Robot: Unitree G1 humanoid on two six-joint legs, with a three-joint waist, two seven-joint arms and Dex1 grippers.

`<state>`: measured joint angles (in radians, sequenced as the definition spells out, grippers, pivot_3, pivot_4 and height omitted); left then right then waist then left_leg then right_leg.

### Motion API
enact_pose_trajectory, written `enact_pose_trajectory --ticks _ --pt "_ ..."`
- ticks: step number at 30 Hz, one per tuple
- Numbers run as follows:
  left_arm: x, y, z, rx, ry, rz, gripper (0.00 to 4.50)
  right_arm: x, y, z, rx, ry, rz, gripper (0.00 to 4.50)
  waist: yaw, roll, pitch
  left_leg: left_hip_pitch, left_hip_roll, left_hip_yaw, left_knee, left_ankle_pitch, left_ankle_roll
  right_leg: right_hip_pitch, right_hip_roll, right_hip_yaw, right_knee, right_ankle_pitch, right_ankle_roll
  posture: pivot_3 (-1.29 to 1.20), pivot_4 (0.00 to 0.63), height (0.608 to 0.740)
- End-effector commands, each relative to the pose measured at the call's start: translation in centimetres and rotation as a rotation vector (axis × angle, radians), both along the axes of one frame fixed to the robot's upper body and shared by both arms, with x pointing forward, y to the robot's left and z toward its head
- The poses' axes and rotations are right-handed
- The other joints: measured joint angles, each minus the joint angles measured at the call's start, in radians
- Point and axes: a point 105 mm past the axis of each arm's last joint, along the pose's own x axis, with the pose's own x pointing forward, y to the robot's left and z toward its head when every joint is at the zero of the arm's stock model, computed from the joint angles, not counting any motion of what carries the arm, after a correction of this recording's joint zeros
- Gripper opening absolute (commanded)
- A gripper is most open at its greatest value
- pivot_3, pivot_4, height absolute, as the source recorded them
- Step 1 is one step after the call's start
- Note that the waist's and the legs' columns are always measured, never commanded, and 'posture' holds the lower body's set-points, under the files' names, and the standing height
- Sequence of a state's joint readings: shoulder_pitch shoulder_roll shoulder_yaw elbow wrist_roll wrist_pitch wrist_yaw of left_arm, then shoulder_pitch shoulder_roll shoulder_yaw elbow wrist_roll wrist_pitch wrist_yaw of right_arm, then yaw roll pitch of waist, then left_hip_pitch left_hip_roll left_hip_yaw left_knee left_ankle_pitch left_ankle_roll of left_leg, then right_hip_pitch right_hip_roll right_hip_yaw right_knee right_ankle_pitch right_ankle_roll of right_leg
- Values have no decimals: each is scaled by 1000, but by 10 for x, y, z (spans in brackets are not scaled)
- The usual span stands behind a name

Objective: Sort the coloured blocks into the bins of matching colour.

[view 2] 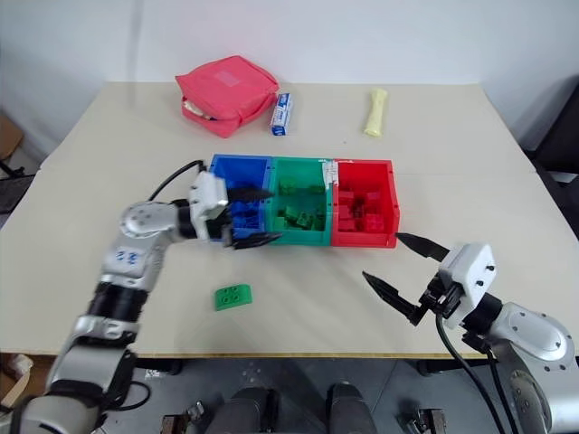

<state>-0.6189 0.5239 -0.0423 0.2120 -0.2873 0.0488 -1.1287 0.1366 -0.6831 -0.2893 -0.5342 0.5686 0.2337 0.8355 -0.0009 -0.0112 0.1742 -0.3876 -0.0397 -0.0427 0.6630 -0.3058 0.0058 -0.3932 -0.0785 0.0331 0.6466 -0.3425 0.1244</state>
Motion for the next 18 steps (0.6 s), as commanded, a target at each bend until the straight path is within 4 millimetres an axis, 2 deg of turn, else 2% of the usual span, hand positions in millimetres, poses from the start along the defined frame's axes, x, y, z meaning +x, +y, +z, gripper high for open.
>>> enact_pose_trajectory --ticks 1,4,7,10,13,15,18 --pt "-26 33 -7 44 49 -4 4345 -4 7 -4 -78 -5 124 4500 2 0 0 0 0 -1 0 0 0 0 0 0 0 0 0 0 150 740" --pt "-47 70 -28 123 126 62 4345 -8 13 -11 -130 18 231 4500 0 0 0 0 0 -1 0 0 0 1 -1 -1 -1 0 0 0 150 740" --pt "-55 130 -48 151 207 278 4345 -9 24 -16 -165 3 338 4500 -1 0 0 0 1 -2 0 0 0 1 -1 -1 -2 0 -1 0 150 740" --pt "-61 157 -56 180 212 377 4345 -9 25 -20 -161 36 376 4500 3 0 0 0 1 -2 0 -1 1 1 -1 -1 -1 -1 -2 0 150 740" --pt "-67 163 -57 181 223 381 4345 -8 25 -17 -140 59 383 4500 13 0 0 0 0 -2 0 -2 1 1 -3 -2 -2 -1 -2 0 150 740" --pt "-71 151 -55 172 210 339 4345 -10 22 -19 -161 67 387 4500 15 0 0 0 0 -2 0 -3 1 1 -3 -1 -2 -1 -2 0 150 740" --pt "-75 123 -58 213 204 250 4345 -16 14 -20 -187 79 393 4500 21 0 0 0 1 -2 0 -4 1 1 -3 -2 -2 -1 -2 0 150 740"
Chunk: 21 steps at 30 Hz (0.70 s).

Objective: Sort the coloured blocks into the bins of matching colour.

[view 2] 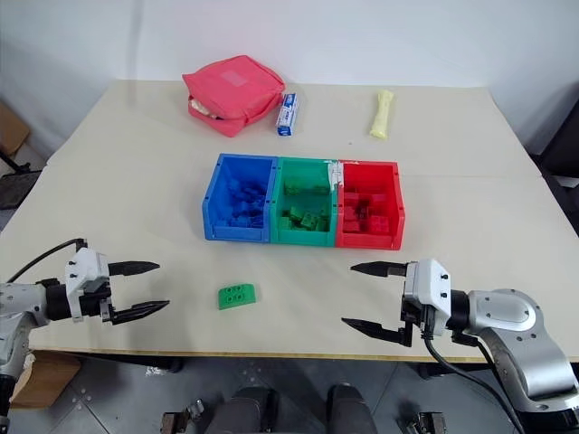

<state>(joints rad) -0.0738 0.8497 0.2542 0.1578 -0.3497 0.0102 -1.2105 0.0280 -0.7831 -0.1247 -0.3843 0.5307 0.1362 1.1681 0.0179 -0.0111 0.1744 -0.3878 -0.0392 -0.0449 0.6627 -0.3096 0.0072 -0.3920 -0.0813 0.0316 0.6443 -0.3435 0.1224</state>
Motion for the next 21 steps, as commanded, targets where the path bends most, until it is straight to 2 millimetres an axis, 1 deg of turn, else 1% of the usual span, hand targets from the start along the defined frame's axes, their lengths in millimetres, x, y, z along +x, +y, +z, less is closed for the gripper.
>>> enact_pose_trajectory --ticks 1,2,4,6,8,11,14,15,16,18,21 --pt "0 -33 7 43 -46 -99 4345 -7 -10 4 -26 -3 13 4500 5 0 0 0 0 0 0 0 0 0 0 0 0 0 0 0 150 740" --pt "4 -40 2 69 6 -74 4345 -11 -12 3 -40 18 20 4500 5 0 0 0 0 0 0 0 0 0 0 0 -1 0 0 0 150 740" --pt "7 -59 2 113 -16 -109 4345 -13 -17 0 -62 40 15 4500 6 0 0 0 0 1 0 -1 2 1 0 1 0 0 0 0 150 740" --pt "8 -86 0 110 -11 -149 4345 -14 -21 -2 -62 64 -2 4500 5 0 0 0 0 1 0 -2 4 1 1 1 0 0 0 0 150 740" --pt "8 -100 -7 141 23 -159 4345 -16 -22 -6 -73 81 -7 4500 4 0 0 0 0 1 0 -2 4 0 2 1 1 0 0 0 150 740" --pt "4 -108 -19 174 107 -153 4345 -18 -19 -7 -75 81 -7 4500 -4 0 0 0 1 1 0 -2 4 0 3 1 1 0 0 0 150 740" --pt "7 -97 -35 271 142 -107 4345 -20 -14 -6 -66 80 -4 4500 -4 1 -1 1 1 1 0 -2 3 0 3 1 2 0 0 0 150 740" --pt "10 -94 -37 282 137 -89 3992 -21 -13 -6 -63 79 -4 4500 -3 2 -1 1 1 1 0 -2 3 1 2 1 1 0 0 0 150 740" --pt "11 -96 -35 260 141 -88 3777 -21 -12 -5 -59 80 -8 4500 -3 3 -2 2 1 1 0 -2 3 1 2 1 1 0 0 0 150 740" --pt "12 -100 -32 219 157 -88 3208 -22 -11 -6 -57 81 -16 4500 0 4 -2 3 1 1 0 -2 3 2 2 1 1 0 0 0 150 740" --pt "9 -108 -31 196 177 -133 2343 -21 -12 -6 -59 79 -36 4500 4 4 -2 2 1 1 0 -2 3 2 2 1 1 0 0 0 150 740"
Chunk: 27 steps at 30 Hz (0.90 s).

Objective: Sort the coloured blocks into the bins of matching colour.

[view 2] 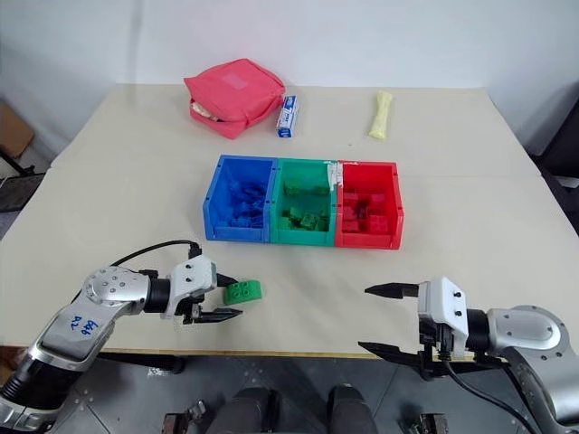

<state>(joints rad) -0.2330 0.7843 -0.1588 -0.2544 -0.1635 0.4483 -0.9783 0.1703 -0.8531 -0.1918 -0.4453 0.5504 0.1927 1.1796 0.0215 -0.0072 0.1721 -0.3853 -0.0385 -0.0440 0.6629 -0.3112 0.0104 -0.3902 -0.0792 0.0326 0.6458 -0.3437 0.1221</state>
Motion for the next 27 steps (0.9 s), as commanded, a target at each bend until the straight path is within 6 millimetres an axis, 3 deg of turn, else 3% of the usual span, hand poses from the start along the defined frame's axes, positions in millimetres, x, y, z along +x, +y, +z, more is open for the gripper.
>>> enact_pose_trajectory --ticks 1,3,7,10,13,15,18,22,27 --pt "-1 2 -10 -6 65 12 2037 -2 3 7 12 -34 -11 4500 1 0 0 0 0 0 0 0 0 0 0 0 0 0 0 0 150 740" --pt "0 -3 -3 -52 50 -8 1469 -2 2 9 14 -41 -27 4500 1 0 0 0 0 0 0 0 0 0 0 0 0 0 0 0 150 740" --pt "13 -15 21 -173 -43 -26 1457 -2 -1 16 63 -69 -102 4500 8 0 0 -1 0 -1 1 1 -3 0 0 -1 0 0 0 0 150 740" --pt "31 -34 55 -338 -132 19 1457 7 -6 36 217 -143 -264 4500 11 0 0 -2 0 -1 2 2 -4 -1 0 -1 0 0 0 0 150 740" --pt "61 -60 102 -516 -283 111 1457 14 -19 53 341 -248 -467 4500 13 -1 0 -3 -1 -1 3 3 -5 -1 0 -1 0 0 1 0 150 740" --pt "73 -75 117 -559 -336 130 1457 15 -23 56 370 -276 -540 4500 14 -2 0 -3 -1 -1 3 3 -5 -2 0 -2 1 1 1 0 150 740" --pt "88 -97 115 -486 -395 100 1457 14 -23 54 361 -288 -573 4500 4 -2 0 -3 -2 1 3 3 -5 -2 1 0 1 1 2 0 150 740" --pt "115 -107 106 -450 -392 169 1457 15 -20 56 359 -305 -587 4500 1 -2 0 -2 -1 4 2 4 -5 -3 2 -1 2 1 2 0 150 740" --pt "111 -108 108 -481 -376 124 3094 14 -21 57 348 -316 -595 4500 2 -2 0 -2 -1 3 1 4 -5 -4 2 0 2 1 2 0 150 740"
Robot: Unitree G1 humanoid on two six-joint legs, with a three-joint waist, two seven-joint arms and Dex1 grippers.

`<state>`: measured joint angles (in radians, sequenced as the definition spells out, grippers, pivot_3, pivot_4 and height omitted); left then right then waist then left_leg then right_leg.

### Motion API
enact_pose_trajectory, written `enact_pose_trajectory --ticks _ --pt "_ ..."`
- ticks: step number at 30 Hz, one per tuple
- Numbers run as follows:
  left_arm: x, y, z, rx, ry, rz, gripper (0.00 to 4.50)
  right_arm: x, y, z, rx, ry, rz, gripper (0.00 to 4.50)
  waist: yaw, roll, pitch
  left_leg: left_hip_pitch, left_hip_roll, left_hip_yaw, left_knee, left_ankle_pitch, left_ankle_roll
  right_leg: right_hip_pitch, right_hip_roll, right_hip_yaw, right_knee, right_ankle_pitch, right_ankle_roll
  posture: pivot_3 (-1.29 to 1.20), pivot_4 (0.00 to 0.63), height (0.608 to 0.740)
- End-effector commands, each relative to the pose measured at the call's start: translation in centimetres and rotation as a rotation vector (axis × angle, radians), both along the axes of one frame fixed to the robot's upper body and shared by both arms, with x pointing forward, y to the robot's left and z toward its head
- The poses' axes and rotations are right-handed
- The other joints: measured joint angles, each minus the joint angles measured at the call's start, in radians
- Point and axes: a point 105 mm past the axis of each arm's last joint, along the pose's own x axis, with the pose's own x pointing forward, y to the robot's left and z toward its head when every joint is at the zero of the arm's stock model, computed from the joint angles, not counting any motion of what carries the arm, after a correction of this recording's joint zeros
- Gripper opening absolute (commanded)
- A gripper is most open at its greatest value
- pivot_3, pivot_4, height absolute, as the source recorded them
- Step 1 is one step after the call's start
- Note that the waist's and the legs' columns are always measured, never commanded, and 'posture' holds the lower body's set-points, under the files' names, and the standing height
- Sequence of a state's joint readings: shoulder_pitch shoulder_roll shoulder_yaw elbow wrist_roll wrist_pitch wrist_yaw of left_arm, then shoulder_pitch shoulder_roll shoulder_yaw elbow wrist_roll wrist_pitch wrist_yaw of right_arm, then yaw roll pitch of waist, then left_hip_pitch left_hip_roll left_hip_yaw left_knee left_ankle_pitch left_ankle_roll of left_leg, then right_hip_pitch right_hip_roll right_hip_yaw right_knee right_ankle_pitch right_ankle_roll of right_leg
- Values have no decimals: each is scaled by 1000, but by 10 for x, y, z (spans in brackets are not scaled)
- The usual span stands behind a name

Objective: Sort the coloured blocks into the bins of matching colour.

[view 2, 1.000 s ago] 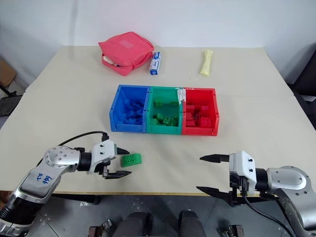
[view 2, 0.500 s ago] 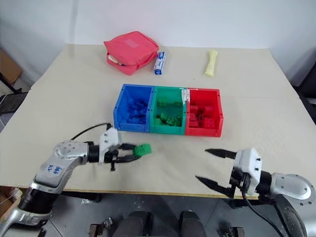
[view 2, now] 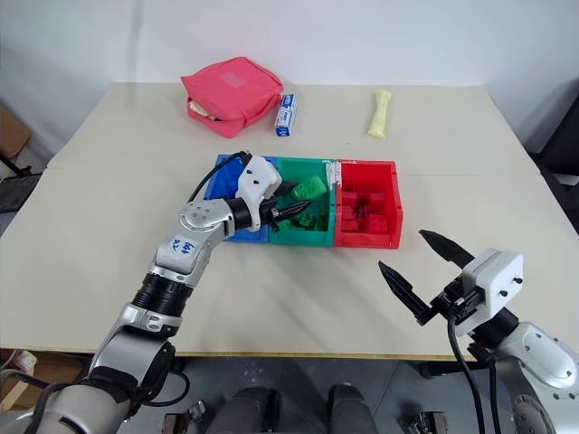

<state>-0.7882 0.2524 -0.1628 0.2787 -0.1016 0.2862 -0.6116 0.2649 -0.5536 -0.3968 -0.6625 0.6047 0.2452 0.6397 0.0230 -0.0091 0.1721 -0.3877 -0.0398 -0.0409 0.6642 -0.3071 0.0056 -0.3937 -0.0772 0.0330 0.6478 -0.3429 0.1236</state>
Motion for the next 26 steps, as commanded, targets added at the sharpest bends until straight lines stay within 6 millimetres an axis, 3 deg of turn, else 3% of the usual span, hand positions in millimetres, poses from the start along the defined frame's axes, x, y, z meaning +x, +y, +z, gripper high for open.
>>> enact_pose_trajectory --ticks 1,5,7,13,16,19,22,26 --pt "-8 2 21 -55 -62 -61 3412 -4 3 8 -14 -39 4 4500 1 0 0 0 0 0 0 0 0 0 0 0 0 0 0 0 150 740" --pt "-13 12 27 -81 -61 -77 4486 -3 5 5 -23 -25 32 4500 1 0 0 0 0 -1 0 0 0 0 0 0 0 0 0 0 150 740" --pt "-17 21 32 -71 -81 -89 4486 -1 8 5 -26 -16 65 4500 0 0 0 0 0 -1 0 0 0 0 0 0 0 0 0 0 150 740" --pt "-73 103 12 104 -50 -231 4486 7 18 -11 -136 64 274 4500 -36 1 0 2 2 -1 -3 0 -2 0 1 1 0 -1 -2 0 150 740" --pt "-90 148 -11 217 41 -158 4486 14 16 -15 -177 82 333 4500 -33 1 0 2 2 -3 -3 0 -2 0 -1 0 -1 -1 -3 0 150 740" --pt "-99 176 -20 220 51 -49 4486 22 12 -18 -198 92 360 4500 -16 1 0 2 1 -4 -3 0 0 2 -2 0 -3 -1 -3 0 150 740" --pt "-105 195 -29 171 56 72 4486 29 11 -19 -183 94 362 4500 -4 1 0 1 1 -5 -2 -1 1 2 -3 0 -4 -1 -2 0 150 740" --pt "-112 190 -39 195 20 94 4486 32 8 -21 -182 98 360 4500 1 1 0 1 1 -5 -3 -2 1 2 -3 -1 -4 -1 -2 0 150 740"
